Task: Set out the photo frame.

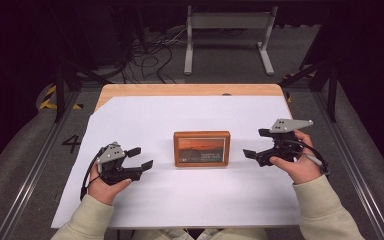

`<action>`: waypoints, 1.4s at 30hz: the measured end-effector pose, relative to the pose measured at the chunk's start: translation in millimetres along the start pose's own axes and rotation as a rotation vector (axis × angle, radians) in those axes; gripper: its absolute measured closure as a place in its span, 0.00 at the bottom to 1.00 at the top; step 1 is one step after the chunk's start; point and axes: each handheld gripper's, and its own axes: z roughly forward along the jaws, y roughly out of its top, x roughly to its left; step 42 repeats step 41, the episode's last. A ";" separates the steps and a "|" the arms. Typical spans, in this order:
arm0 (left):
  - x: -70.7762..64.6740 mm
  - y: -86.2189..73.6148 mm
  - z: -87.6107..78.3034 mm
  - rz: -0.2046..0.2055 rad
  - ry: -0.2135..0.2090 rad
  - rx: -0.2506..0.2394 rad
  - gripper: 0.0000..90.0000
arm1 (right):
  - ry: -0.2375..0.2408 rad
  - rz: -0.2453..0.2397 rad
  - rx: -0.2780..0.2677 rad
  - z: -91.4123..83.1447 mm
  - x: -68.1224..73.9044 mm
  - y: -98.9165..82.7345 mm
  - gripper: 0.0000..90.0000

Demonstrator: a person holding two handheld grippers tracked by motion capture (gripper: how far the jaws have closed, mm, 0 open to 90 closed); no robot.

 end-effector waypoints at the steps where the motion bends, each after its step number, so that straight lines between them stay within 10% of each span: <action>1: 0.1 -0.1 0.1 -0.001 0.000 0.001 0.35 | -0.001 0.001 -0.005 0.7 0.4 -3.2 0.06; 26: 4.1 -7.1 3.9 -0.031 -0.026 -0.005 0.36 | -0.123 0.005 -0.063 22.9 -2.7 -83.7 0.05; 42: 4.9 -7.0 6.4 -0.025 -0.022 -0.011 0.36 | -0.133 0.018 -0.026 32.9 -0.2 -89.3 0.05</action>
